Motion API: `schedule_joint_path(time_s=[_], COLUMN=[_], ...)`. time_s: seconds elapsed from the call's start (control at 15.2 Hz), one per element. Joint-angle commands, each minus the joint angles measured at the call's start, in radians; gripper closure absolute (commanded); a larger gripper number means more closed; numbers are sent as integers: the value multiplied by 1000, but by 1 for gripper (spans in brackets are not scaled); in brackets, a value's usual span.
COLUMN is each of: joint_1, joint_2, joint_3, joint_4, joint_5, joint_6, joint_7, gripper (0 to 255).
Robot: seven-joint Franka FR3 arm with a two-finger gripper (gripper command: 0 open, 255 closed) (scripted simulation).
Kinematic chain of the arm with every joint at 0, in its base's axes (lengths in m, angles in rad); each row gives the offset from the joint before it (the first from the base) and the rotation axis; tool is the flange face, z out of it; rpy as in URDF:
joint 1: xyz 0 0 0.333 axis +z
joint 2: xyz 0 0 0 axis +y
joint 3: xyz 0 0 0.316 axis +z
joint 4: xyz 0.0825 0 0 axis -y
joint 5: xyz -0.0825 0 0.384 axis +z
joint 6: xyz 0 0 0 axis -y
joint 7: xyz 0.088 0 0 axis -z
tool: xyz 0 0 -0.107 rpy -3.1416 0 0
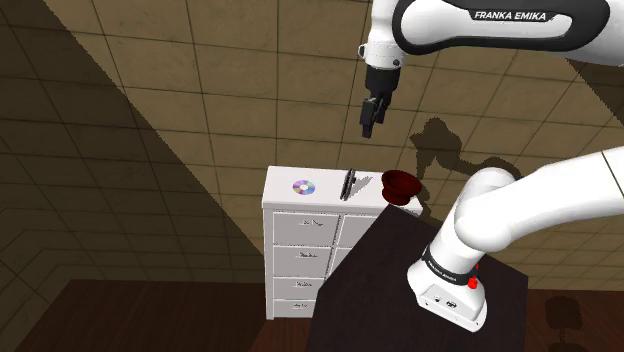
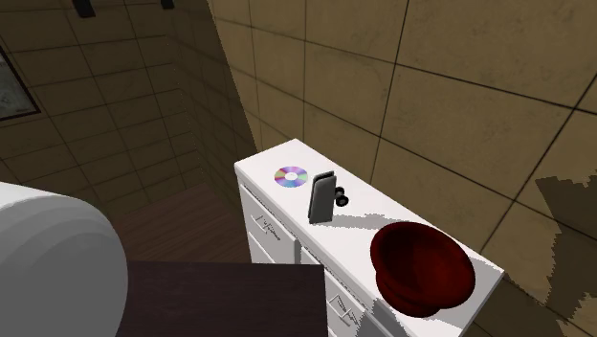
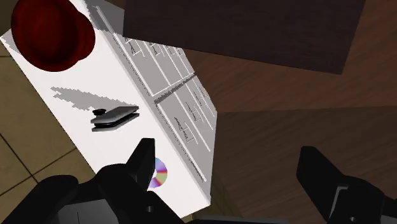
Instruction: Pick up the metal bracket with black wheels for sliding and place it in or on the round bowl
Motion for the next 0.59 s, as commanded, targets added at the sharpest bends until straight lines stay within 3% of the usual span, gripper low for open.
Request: schedule_joint_path(time_s=[0.0, 0.53], joint_1=[0, -51], joint_2=[0, 125], joint_3=[0, -129], joint_4=[0, -105], joint_5=[0, -65], joint_6=[0, 230], joint_7=[0, -125], gripper=[0, 0])
